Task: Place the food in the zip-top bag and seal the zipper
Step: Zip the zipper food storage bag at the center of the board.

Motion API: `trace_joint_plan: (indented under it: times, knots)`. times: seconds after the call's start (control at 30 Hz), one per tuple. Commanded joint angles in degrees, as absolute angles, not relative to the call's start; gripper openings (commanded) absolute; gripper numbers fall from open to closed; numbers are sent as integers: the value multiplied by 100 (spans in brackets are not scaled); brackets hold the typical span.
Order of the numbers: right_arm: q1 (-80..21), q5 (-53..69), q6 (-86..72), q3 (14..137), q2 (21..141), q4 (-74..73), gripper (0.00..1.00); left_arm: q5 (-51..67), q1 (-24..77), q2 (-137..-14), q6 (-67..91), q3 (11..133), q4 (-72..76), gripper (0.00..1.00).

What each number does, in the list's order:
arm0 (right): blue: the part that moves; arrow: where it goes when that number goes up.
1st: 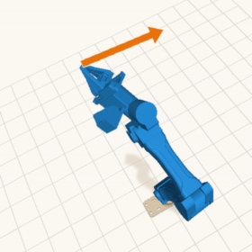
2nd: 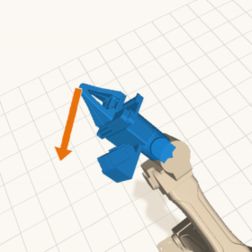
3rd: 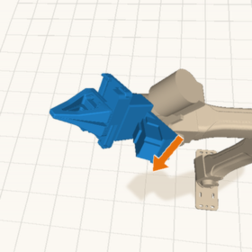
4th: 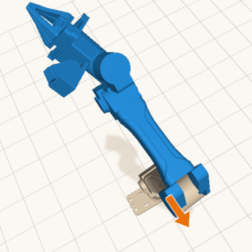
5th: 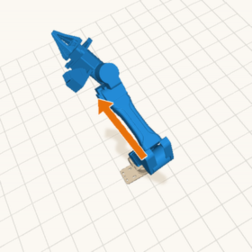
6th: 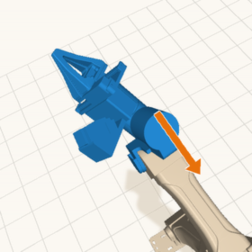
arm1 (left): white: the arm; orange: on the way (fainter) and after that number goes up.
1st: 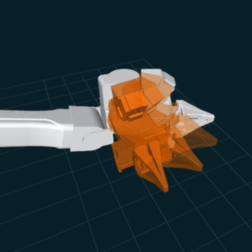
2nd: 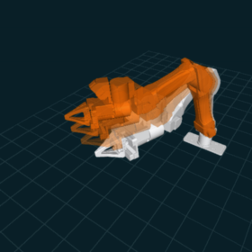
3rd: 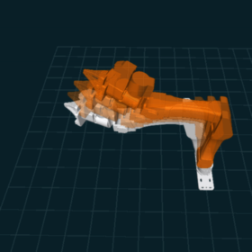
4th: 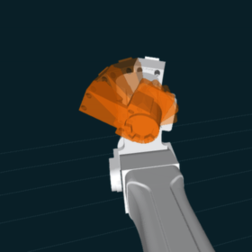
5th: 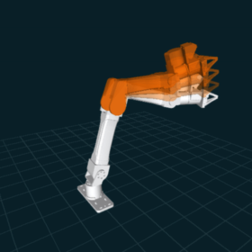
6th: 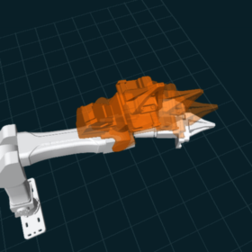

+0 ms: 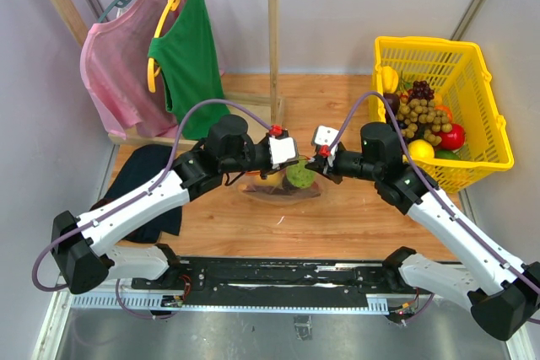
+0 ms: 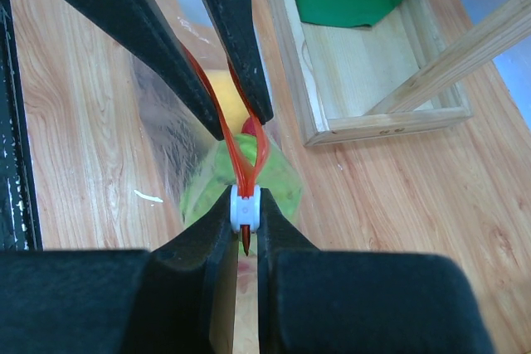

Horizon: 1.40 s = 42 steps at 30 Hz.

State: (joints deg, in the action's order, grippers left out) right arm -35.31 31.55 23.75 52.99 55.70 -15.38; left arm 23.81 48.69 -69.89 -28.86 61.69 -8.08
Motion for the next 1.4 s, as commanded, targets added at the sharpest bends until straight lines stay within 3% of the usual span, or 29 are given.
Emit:
trace_joint_plan:
  times: [0.0, 0.1, 0.23, 0.3, 0.47, 0.83, 1.03, 1.37]
  knots:
    - [-3638, 3408, 2348, 5501, 5550, -1463, 1, 2350, 4922, -7013, -2958, 6226, -982, 21]
    - [-3637, 3497, 2355, 5486, 5547, -1451, 1, 2425, 4922, -7010, -2984, 6248, -1109, 15]
    - [-3633, 3466, 2430, 5443, 5507, -1441, 1, 2431, 4922, -7000, -2958, 6256, -1232, 1]
    - [-3638, 3451, 2487, 5409, 5477, -1443, 3, 2352, 4922, -6983, -2863, 6266, -1239, 0]
    - [-3630, 3860, 2595, 5311, 5434, -1284, 24, 2328, 4922, -6769, -2667, 6113, -1086, 0]
    - [-3528, 4424, 2698, 4544, 5093, -206, 43, 2054, 4922, -5909, -2068, 5266, -95, 0]
    - [-3512, 4584, 2681, 4265, 5176, 323, 47, 2127, 4918, -5748, -2004, 5110, 46, 0]
    - [-3484, 4676, 2497, 4087, 5353, 846, 40, 2226, 4917, -5765, -2018, 5056, 44, 0]
